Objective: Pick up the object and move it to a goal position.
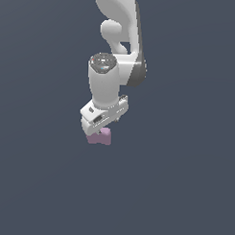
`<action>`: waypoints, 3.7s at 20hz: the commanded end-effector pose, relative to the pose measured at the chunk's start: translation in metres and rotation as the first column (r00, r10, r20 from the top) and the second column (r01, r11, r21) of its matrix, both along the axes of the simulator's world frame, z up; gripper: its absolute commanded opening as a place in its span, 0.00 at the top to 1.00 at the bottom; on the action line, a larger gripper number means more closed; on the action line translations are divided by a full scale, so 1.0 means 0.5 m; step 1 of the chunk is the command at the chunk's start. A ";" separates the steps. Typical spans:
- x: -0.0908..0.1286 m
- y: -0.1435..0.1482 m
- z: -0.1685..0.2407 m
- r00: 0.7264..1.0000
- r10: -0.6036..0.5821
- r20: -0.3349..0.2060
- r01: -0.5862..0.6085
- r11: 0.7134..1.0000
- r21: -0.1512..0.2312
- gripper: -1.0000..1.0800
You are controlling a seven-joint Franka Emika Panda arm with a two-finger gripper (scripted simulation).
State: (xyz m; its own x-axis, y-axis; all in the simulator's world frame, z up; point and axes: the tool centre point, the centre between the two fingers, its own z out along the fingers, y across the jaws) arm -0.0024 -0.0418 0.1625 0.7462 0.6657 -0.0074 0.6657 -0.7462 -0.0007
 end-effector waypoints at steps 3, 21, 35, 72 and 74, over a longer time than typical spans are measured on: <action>-0.001 -0.013 -0.005 0.994 0.109 0.000 -0.109 0.994 0.001 0.04; -0.005 -0.066 -0.024 0.857 0.515 0.003 -0.515 0.857 0.004 0.04; -0.008 -0.093 -0.033 0.723 0.691 0.006 -0.691 0.723 0.004 0.04; -0.010 -0.094 -0.132 0.708 0.706 0.006 -0.706 0.708 0.004 1.00; -0.013 -0.089 -0.129 0.708 0.706 0.006 -0.706 0.708 0.004 1.00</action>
State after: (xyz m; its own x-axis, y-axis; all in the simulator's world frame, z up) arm -0.0083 -0.0879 0.0967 0.0585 0.9983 -0.0001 0.9983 -0.0585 -0.0008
